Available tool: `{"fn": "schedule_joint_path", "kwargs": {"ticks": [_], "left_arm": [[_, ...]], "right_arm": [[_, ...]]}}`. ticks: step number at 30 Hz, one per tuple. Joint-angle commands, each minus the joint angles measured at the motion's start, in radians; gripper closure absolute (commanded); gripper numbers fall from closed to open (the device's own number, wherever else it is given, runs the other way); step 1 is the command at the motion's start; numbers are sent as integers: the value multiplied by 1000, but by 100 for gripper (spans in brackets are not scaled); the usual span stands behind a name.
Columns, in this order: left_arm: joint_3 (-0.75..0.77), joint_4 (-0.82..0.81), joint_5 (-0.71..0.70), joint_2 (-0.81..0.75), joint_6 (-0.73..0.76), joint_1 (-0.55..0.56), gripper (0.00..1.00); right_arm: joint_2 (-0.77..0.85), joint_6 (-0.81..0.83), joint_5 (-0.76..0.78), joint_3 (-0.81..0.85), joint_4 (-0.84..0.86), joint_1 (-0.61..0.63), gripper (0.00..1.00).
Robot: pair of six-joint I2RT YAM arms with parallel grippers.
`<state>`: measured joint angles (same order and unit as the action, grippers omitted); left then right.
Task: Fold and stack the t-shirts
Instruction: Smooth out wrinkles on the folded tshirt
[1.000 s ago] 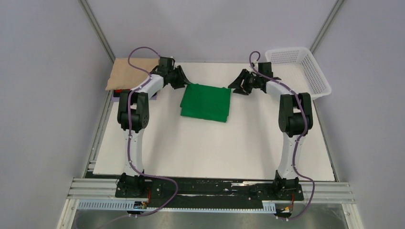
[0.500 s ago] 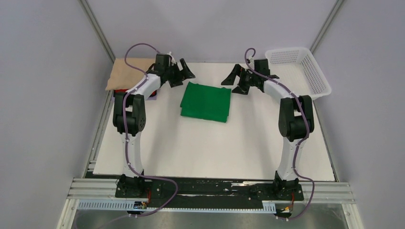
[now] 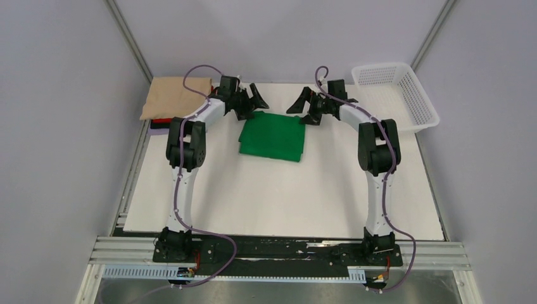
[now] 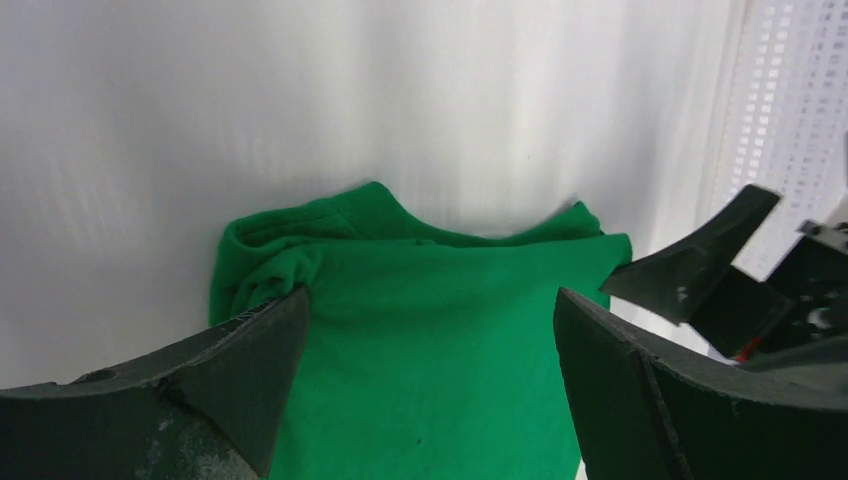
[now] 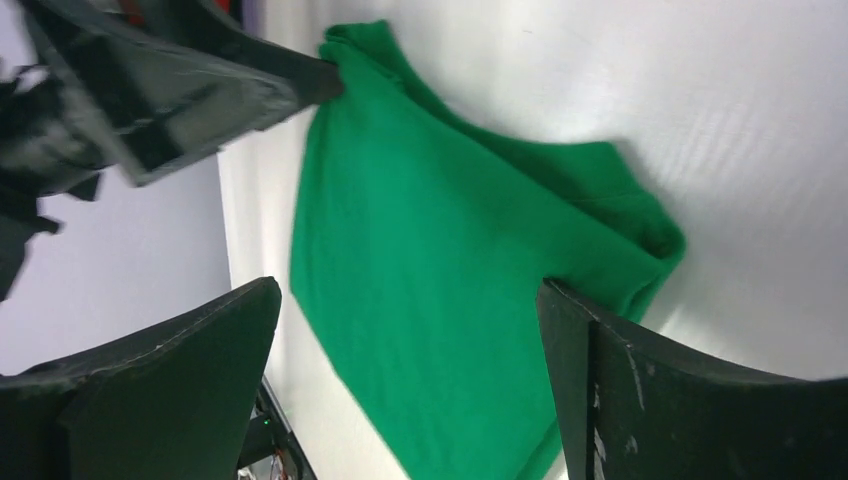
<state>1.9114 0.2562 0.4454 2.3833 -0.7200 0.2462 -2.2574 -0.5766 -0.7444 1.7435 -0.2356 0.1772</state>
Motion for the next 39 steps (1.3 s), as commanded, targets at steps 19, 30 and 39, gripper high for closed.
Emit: {"fn": "schedule_joint_path", "kwargs": {"ticks": [19, 30, 39], "left_arm": [[-674, 23, -52, -445, 73, 60, 0], [-660, 197, -205, -735, 158, 102, 0], [-869, 208, -216, -873, 113, 105, 0]], "right_arm": [[320, 133, 241, -632, 14, 99, 0], [731, 113, 366, -734, 39, 101, 0], [1048, -23, 637, -928, 31, 37, 0]]}}
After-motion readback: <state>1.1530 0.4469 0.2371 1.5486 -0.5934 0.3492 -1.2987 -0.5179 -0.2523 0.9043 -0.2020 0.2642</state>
